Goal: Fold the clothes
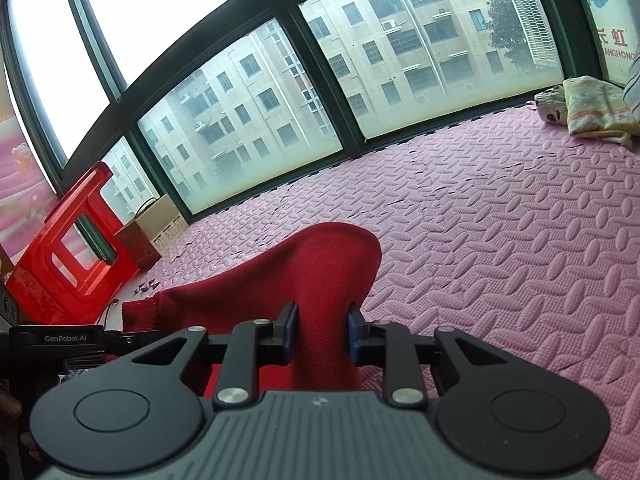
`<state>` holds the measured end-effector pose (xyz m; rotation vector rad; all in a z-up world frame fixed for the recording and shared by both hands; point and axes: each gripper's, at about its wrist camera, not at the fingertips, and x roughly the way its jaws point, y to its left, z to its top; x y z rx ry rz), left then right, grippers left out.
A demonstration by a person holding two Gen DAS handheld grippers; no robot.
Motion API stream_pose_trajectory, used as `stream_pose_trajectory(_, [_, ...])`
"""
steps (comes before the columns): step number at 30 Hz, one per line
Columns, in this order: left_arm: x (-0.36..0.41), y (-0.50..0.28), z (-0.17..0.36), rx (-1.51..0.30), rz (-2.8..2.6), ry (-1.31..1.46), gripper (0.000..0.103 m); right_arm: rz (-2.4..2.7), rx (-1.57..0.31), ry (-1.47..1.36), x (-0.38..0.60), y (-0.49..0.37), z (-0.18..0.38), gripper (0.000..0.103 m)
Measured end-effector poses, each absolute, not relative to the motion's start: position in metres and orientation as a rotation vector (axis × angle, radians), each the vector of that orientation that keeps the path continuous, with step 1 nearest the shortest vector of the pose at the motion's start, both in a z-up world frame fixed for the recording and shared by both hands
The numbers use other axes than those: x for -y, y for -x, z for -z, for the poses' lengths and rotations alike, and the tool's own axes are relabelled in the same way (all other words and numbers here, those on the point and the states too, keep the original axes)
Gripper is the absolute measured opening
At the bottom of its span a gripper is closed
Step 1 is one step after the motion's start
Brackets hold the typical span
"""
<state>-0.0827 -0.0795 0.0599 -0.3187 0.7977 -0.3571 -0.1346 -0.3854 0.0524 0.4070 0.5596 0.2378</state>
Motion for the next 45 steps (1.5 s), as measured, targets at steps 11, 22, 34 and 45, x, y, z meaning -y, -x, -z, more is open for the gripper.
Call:
stream_pose_trajectory(11, [0.154, 0.048, -0.067, -0.834, 0.452, 0.269, 0.038, -0.111, -0.514, -0.398, 0.445, 0.139, -0.067, 0.023])
stream_pose_trajectory(22, [0.227, 0.015, -0.071, -0.849, 0.525, 0.218, 0.038, 0.013, -0.481, -0.420, 0.502, 0.132, -0.070, 0.023])
stream_pose_trajectory(34, [0.255, 0.005, -0.052, -0.887, 0.544, 0.151, 0.048, 0.091, -0.577, -0.418, 0.523, 0.129, -0.041, 0.039])
stream_pose_trajectory(45, [0.251, 0.011, -0.050, -0.851, 0.499, 0.096, 0.077, 0.021, -0.535, -0.331, 0.489, 0.151, -0.055, 0.052])
